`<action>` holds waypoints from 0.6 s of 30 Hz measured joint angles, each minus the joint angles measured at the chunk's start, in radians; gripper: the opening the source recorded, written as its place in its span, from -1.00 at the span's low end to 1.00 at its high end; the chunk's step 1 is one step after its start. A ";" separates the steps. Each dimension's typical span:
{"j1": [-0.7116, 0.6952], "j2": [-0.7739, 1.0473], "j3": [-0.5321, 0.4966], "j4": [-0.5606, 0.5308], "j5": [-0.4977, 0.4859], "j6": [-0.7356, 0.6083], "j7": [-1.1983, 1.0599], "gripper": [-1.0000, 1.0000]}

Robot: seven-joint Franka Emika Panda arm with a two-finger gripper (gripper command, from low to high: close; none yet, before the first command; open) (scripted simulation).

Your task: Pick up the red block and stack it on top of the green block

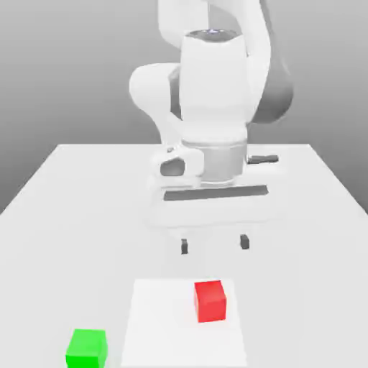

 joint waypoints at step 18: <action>0.003 0.210 -0.003 -0.019 -0.038 0.161 0.024 -1.00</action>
